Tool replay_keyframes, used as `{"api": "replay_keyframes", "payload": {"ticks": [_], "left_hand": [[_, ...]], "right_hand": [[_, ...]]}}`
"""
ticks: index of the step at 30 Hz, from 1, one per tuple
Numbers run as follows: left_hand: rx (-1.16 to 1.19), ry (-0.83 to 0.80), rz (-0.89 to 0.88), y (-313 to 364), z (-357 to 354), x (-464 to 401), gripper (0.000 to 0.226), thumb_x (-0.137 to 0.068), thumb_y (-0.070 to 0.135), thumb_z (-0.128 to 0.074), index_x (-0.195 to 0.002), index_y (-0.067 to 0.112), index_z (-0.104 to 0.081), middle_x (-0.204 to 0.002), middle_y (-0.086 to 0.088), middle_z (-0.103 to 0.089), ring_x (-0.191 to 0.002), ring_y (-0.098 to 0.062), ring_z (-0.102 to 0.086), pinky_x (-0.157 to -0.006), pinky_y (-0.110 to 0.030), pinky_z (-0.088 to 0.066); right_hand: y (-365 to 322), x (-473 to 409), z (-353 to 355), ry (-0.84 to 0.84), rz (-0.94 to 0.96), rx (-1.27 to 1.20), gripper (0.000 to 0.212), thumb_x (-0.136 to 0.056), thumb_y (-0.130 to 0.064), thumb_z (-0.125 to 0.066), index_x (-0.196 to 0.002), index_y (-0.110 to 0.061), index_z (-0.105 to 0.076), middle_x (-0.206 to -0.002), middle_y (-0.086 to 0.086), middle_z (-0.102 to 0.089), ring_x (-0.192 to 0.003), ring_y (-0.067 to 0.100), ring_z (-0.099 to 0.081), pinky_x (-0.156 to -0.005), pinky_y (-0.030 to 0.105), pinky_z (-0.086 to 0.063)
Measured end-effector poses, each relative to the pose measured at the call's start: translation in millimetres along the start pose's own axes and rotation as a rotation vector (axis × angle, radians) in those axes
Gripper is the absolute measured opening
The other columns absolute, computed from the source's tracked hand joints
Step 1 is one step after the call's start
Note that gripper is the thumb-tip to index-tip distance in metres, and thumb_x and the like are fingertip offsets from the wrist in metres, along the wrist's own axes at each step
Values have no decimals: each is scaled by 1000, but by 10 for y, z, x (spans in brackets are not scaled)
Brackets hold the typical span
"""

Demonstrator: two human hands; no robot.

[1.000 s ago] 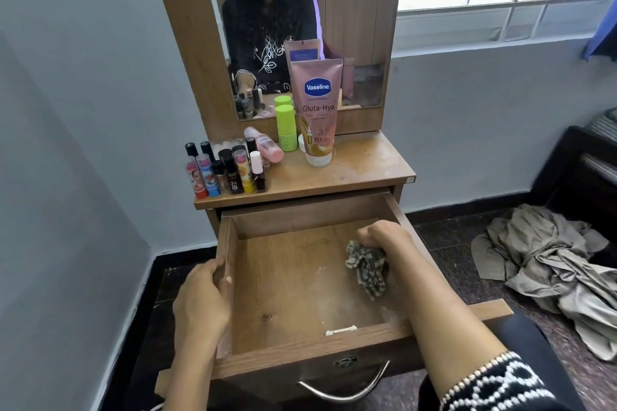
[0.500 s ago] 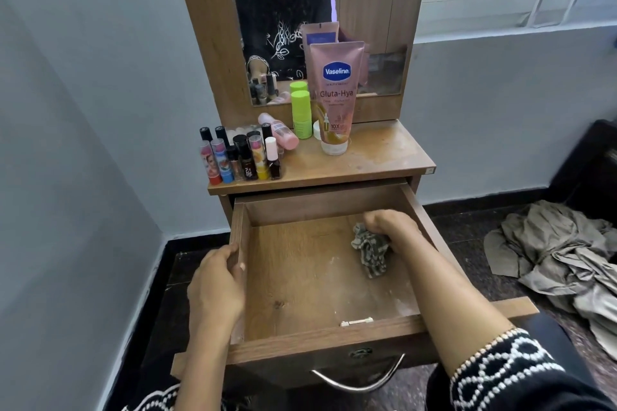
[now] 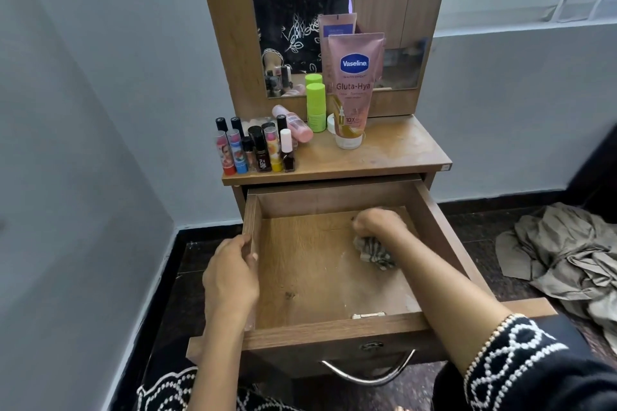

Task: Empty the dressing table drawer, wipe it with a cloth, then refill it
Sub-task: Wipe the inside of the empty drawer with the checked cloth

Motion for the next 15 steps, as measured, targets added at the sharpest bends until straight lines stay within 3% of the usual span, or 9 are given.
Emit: {"api": "replay_keyframes", "payload": {"ticks": [4, 8, 11, 13, 15], "left_hand": [[3, -2, 9, 9, 7, 10, 38, -95, 12, -49, -132, 14, -50, -132, -3, -54, -117, -22, -54, -98, -36, -41], [-3, -6, 6, 14, 12, 13, 38, -95, 13, -49, -132, 14, -49, -132, -3, -53, -118, -23, -53, -99, -37, -41], [-4, -11, 7, 10, 15, 14, 38, -95, 13, -50, -133, 14, -49, -134, -3, -53, -119, -23, -52, -99, -37, -40], [1, -11, 2, 10, 15, 12, 38, -95, 13, -50, -133, 14, -49, -134, -3, -53, -119, -22, -53, -99, -37, -41], [3, -10, -4, 12, 11, 12, 38, -95, 13, -50, -133, 14, -49, -133, -3, -53, -118, -22, -53, -98, -36, -41]], "right_hand": [[-383, 135, -129, 94, 198, 142, 55, -98, -22, -37, -149, -9, -23, -153, 16, -23, -136, 36, -32, -106, 42, -34], [-722, 450, -208, 139, 659, 267, 50, -93, -12, -51, -141, -21, -42, -147, 11, -30, -126, 34, -42, -100, 41, -41], [-720, 687, -294, 54, 1000, 413, 48, -90, -5, -55, -132, -27, -54, -141, 6, -37, -122, 27, -45, -97, 33, -39], [-557, 655, -238, -15, 1049, 477, 49, -88, 0, -56, -127, -30, -60, -135, 3, -41, -118, 24, -46, -95, 31, -40], [-388, 539, -90, -16, 964, 473, 56, -84, 7, -55, -125, -32, -61, -132, -1, -44, -111, 20, -49, -87, 28, -43]]}}
Point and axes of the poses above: each hand's wrist, its own x-axis away from the middle knuckle, its own z-axis out of the back of the hand, y = z × x, the point moved 5 cm from there along -x, towards the middle knuckle
